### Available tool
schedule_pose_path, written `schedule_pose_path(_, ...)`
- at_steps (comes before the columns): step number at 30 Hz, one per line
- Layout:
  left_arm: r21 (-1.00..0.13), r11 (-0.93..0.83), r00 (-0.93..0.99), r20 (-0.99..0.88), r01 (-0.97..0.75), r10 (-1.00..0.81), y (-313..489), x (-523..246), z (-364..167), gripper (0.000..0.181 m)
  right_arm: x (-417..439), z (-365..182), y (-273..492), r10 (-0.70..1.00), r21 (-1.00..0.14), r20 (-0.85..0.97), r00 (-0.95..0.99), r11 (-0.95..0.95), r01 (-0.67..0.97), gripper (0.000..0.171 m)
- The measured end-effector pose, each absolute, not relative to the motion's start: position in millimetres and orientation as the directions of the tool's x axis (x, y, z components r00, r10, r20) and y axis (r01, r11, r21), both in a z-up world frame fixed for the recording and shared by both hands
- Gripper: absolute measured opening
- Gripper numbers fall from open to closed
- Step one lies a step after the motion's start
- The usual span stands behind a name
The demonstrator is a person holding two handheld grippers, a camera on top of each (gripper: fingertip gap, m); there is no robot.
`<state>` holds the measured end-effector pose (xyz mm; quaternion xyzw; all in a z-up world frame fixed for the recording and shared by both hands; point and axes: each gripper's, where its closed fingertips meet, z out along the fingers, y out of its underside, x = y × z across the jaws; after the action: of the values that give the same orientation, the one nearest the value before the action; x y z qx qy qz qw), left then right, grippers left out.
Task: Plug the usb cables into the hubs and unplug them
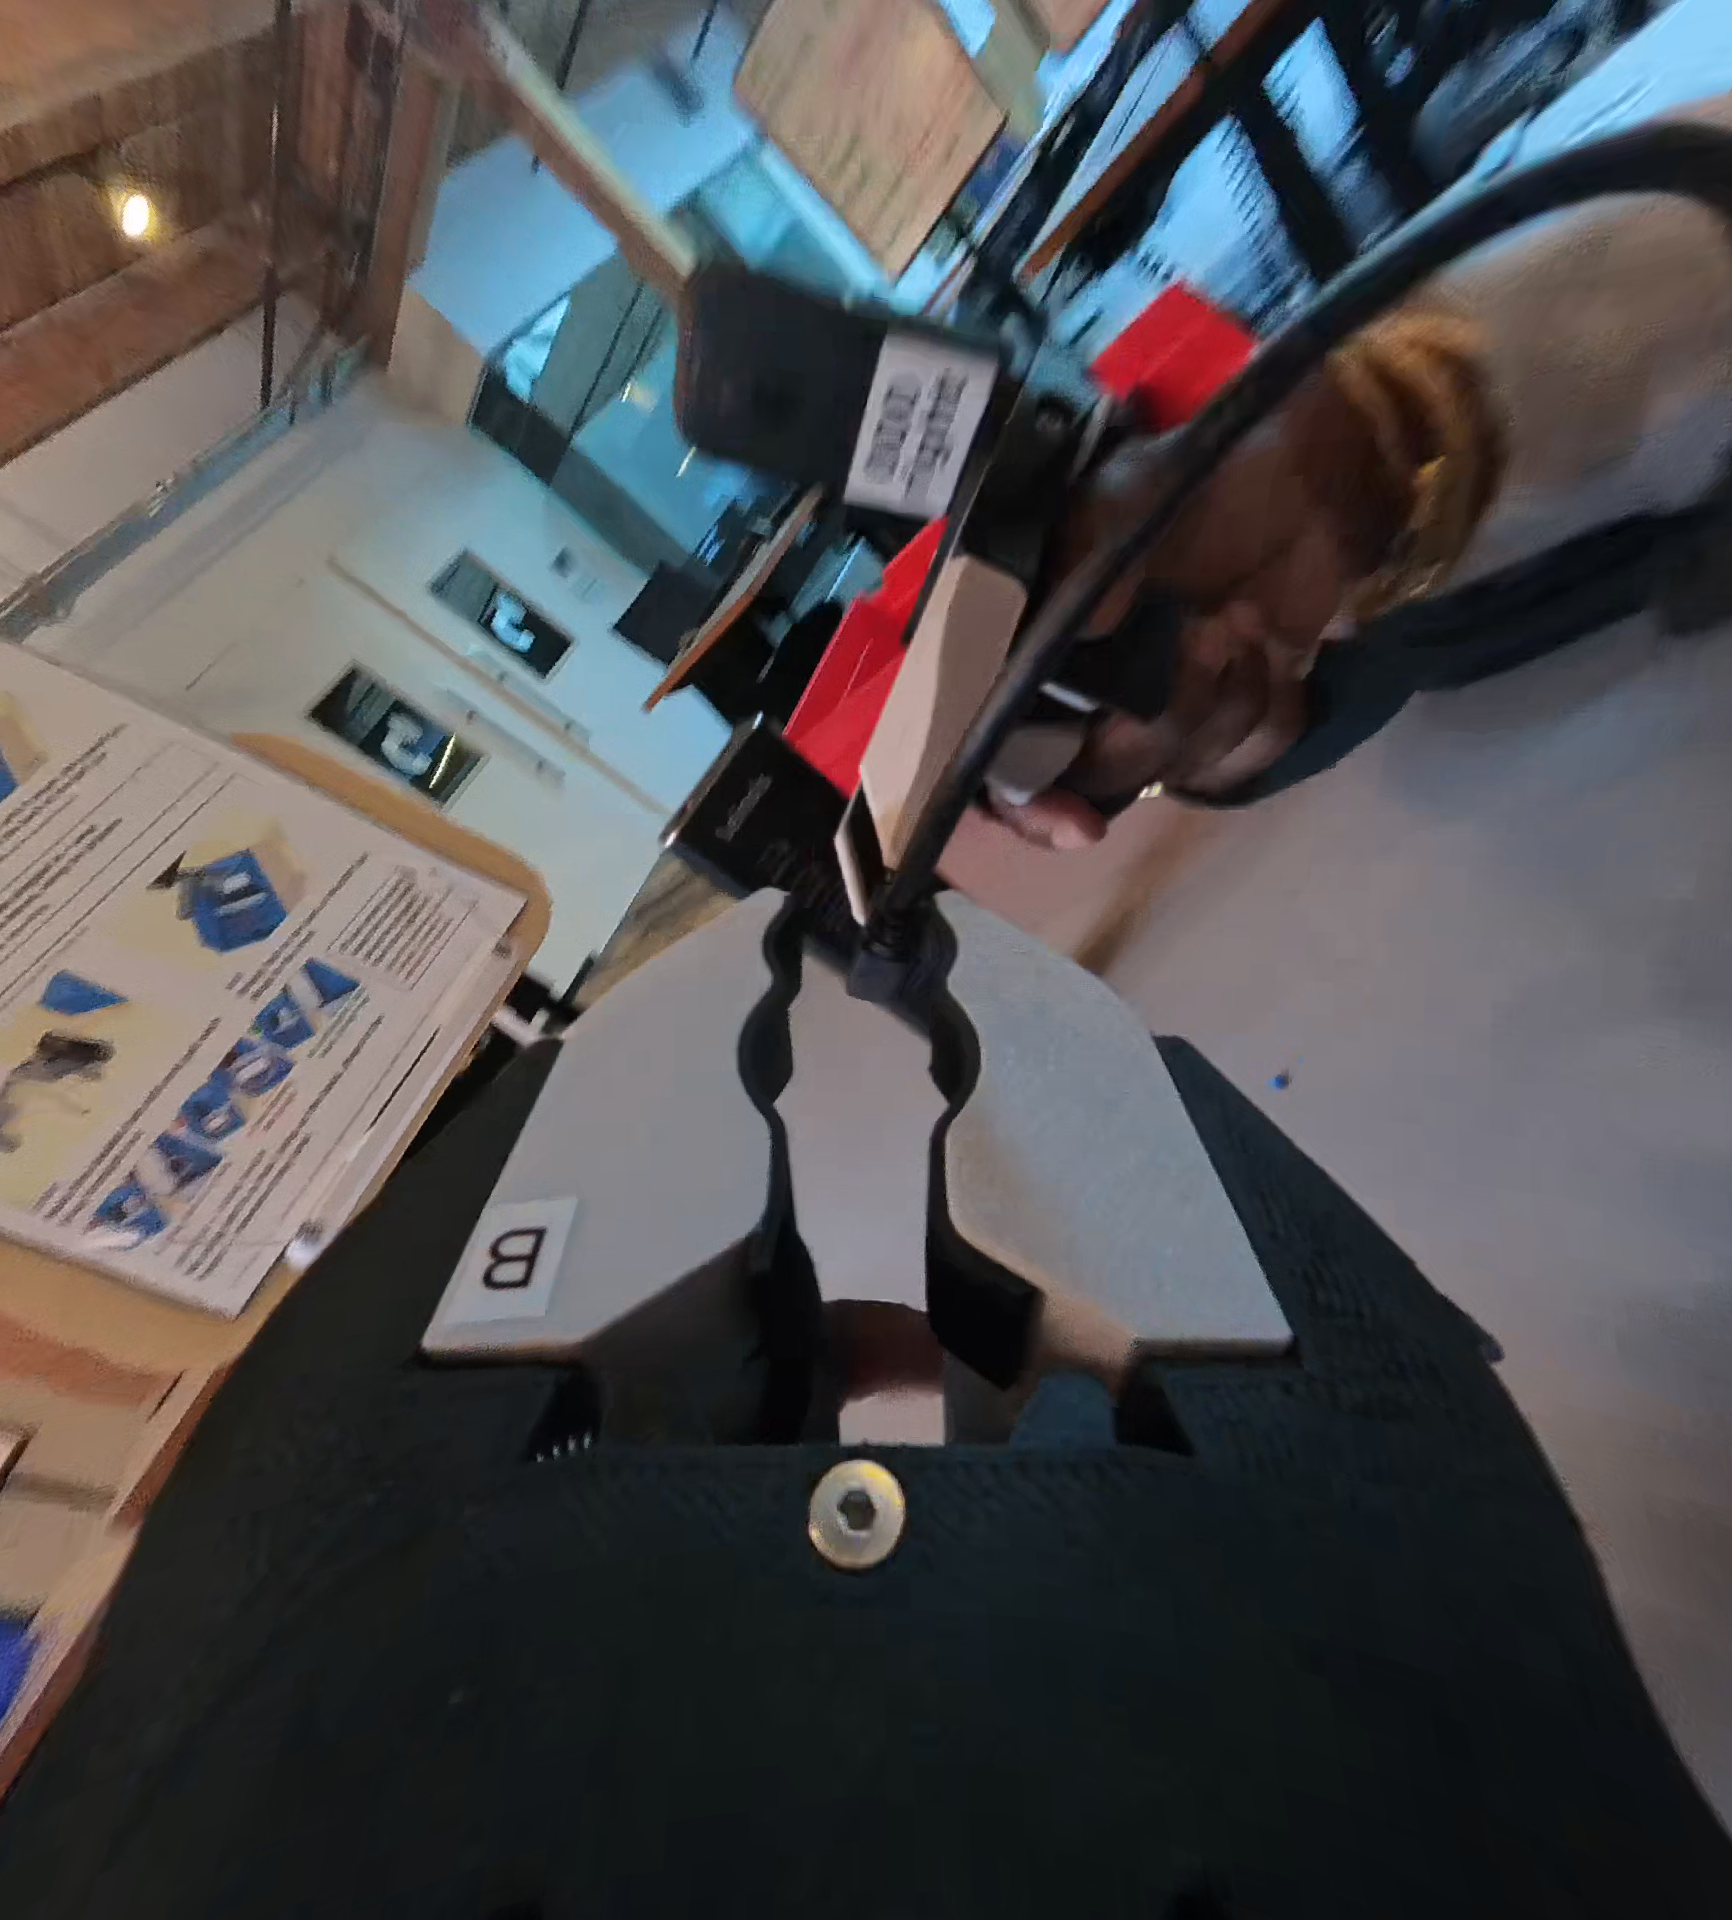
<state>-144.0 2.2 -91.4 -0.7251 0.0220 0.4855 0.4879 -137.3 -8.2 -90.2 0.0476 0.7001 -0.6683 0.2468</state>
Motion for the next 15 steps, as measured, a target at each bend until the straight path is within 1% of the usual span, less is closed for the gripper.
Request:
schedule_pose_path(2, -0.691, -0.471, 0.572, -0.721, -0.549, 0.391, 7, -131, -90, 0.023, -125, -90, -5, -0.359, -0.879, -0.474, -0.804, 0.149, 0.452, 0.012)
schedule_pose_path(7, -0.659, -0.429, 0.568, -0.751, -0.618, 0.336, 13, -116, -88, 0.01, -111, -82, 1, -0.482, -0.829, -0.545, -0.686, 0.184, 0.529, 0.012)
schedule_pose_path(15, -0.598, -0.449, 0.511, -0.801, -0.663, 0.312, 14, -113, -89, 0.009, -109, -83, 2, -0.496, -0.789, -0.599, -0.629, 0.23, 0.57, 0.012)
